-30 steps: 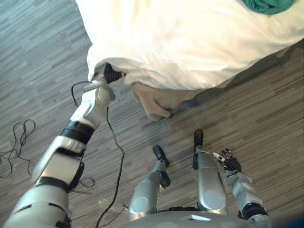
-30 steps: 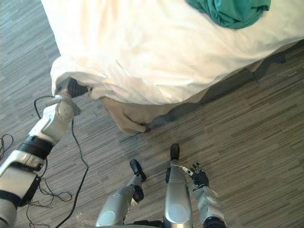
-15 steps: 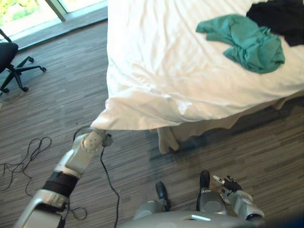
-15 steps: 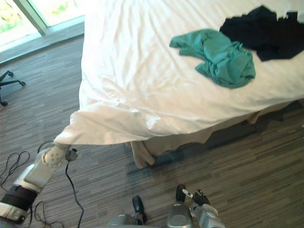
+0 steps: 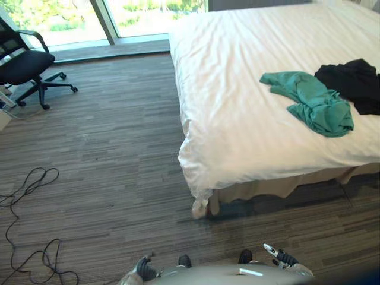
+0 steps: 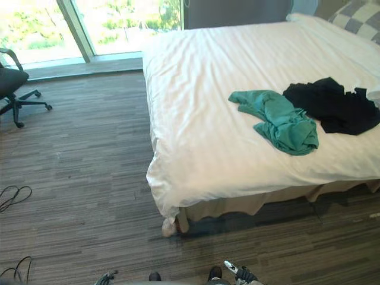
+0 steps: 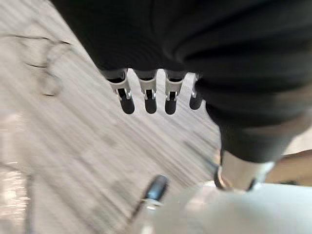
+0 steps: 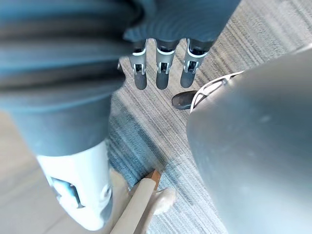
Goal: Tidy the bed and pick cloth on bed and put in laundry
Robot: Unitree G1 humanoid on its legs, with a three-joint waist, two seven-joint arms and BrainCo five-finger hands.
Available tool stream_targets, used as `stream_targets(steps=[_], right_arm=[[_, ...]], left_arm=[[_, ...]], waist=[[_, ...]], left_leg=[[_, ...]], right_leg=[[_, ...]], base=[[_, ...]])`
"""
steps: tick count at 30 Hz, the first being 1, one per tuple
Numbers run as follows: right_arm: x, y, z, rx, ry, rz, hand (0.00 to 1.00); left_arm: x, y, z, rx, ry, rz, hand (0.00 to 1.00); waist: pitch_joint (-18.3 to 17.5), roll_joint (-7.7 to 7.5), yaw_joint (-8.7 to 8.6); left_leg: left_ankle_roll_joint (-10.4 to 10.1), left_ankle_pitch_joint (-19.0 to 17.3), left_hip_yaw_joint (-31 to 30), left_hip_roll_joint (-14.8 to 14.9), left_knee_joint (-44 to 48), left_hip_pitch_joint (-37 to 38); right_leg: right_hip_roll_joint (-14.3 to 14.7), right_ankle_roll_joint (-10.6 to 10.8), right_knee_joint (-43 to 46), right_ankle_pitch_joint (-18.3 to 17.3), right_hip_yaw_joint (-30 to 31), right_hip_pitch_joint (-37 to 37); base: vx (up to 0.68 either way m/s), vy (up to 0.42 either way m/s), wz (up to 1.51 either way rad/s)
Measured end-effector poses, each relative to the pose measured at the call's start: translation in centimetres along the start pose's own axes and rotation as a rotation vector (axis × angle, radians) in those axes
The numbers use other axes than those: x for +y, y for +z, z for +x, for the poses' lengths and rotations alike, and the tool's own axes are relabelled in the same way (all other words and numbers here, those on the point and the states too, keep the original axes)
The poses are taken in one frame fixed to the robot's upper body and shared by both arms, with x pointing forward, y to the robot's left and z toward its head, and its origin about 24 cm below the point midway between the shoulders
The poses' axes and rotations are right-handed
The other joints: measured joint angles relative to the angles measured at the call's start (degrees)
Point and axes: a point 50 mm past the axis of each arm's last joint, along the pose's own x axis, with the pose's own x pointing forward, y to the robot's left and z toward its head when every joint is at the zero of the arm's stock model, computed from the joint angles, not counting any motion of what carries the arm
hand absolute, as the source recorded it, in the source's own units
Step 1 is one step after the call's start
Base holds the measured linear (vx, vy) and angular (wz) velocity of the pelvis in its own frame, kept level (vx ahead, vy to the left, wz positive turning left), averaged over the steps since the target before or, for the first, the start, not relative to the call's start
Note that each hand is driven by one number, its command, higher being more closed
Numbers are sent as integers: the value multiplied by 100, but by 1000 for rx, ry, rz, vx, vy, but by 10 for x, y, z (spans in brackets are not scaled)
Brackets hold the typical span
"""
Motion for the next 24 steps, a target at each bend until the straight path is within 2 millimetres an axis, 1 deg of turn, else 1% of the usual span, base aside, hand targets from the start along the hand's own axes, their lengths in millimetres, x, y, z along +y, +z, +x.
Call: stream_targets(steps=[1,2,3,4,5,6,7,8,9,11,12,13,14,15,16,17,18,19,20,21,22,23,24], right_arm=[[0,0,0,0,0,0,0],[-2,1,0,-22,-27,33,0],[-2,7,0,-59,-37,70,100],[-4,10,0,-82,-47,107,100],[-8,21,-2,-150,-61,202,100],[-14,39,-4,-232,-68,255,100],[-17,52,-6,-285,-68,270,100],[-22,82,-11,-398,-50,263,100],[-23,99,-15,-462,-37,252,100],[-18,165,-36,-713,57,175,100],[-14,181,-43,-772,88,151,100],[-9,206,-57,-881,145,100,100],[-6,227,-72,-970,189,36,100],[-4,236,-80,-1008,242,18,100],[1,247,-93,-1066,330,-43,100],[20,261,-118,-1157,485,-155,100],[30,264,-128,-1189,545,-195,100],[49,265,-145,-1222,670,-266,100],[65,260,-154,-1220,776,-327,100],[77,255,-158,-1201,851,-360,100],[84,250,-159,-1187,895,-374,100],[101,242,-159,-1153,978,-392,100],[115,235,-161,-1123,1044,-413,100]], left_arm=[[0,0,0,0,0,0,0],[-1,-3,0,19,6,-49,0],[0,-3,0,25,17,-98,0],[1,-3,0,24,24,-125,0],[4,-1,1,11,39,-187,0],[7,0,1,-2,49,-237,0],[9,1,1,-11,51,-258,0],[11,3,1,-33,50,-297,0],[12,3,1,-42,50,-303,0],[13,8,2,-75,52,-323,0],[14,9,1,-81,55,-331,0],[15,11,2,-93,60,-342,0],[19,16,2,-116,71,-369,0],[21,18,2,-128,77,-380,0],[23,21,1,-143,82,-405,0],[22,20,0,-150,75,-442,0],[20,19,-1,-148,72,-457,0],[17,18,-2,-147,59,-502,0],[14,19,-2,-147,45,-600,0],[11,19,-3,-151,26,-698,0],[8,19,-3,-155,12,-759,0],[3,21,-4,-176,-18,-855,0],[-2,26,-5,-206,-45,-907,0]], waist=[[0,0,0],[-27,12,12],[-48,22,12],[-59,29,7],[-74,23,7],[-99,-13,9],[-115,-15,11],[-136,-8,15],[-132,-18,16],[-137,-20,34],[-141,-28,38],[-157,-54,42],[-194,-67,65],[-208,-47,102],[-211,-65,170],[-211,-80,161],[-211,-88,157],[-210,-111,162],[-209,-144,170],[-194,-168,166],[-187,-183,169],[-177,-224,173],[-174,-259,198]], left_leg=[[0,0,0,0,0,0],[-8,-24,127,10,-2,36],[-37,-61,136,11,-3,40],[-37,-62,139,15,-3,41],[-38,-63,156,27,-4,57],[-37,-65,178,36,-4,67],[-36,-69,195,35,-4,75],[-31,-75,219,30,-4,91],[-23,-82,227,26,-4,93],[18,-110,211,9,-3,81],[17,-112,201,6,-2,70],[17,-118,173,-18,-1,32],[15,-117,111,-19,3,5],[4,-112,95,-18,5,-8],[10,-83,87,-15,26,-23],[26,-63,57,-15,30,-31],[23,-66,57,-16,31,-31],[22,-67,47,-24,32,-31],[22,-67,-20,-38,33,-29],[22,-67,-77,-46,33,-11],[22,-67,-97,-50,33,5],[23,-67,-175,-60,34,31],[23,-66,-260,-69,34,20]], right_leg=[[0,0,0,0,0,0],[2,35,-4,-4,80,20],[0,44,-17,0,87,17],[-2,47,-23,2,88,16],[-7,47,-25,2,100,15],[-12,45,-26,0,100,15],[-15,43,-27,-1,104,17],[-20,43,-28,-1,129,17],[-25,46,-29,0,133,13],[-37,48,-30,0,127,3],[-36,47,-30,-1,124,-5],[-32,50,-30,-5,122,-29],[-27,66,-23,3,97,-56],[-25,66,-4,-2,83,-59],[-19,41,1,14,84,-73],[-15,38,2,18,63,-71],[-15,35,2,13,61,-71],[-22,38,3,5,52,-69],[-36,44,3,1,4,-47],[-47,49,3,-3,-69,2],[-50,50,3,-3,-94,35],[-62,52,2,-4,-170,112],[-72,54,2,-6,-281,152]], base=[[-84,10,-23],[-79,11,-20],[-79,11,-20],[-36,1,-10],[-30,-7,-10],[-23,-7,-11],[-10,0,-11],[-1,8,-10],[1,14,-8],[6,7,2],[38,18,8],[79,10,15],[74,8,18],[101,-7,14],[118,-11,9],[143,-12,5],[135,-8,4],[105,0,4],[98,2,15],[80,9,21],[52,11,29],[45,14,35],[17,10,36]])
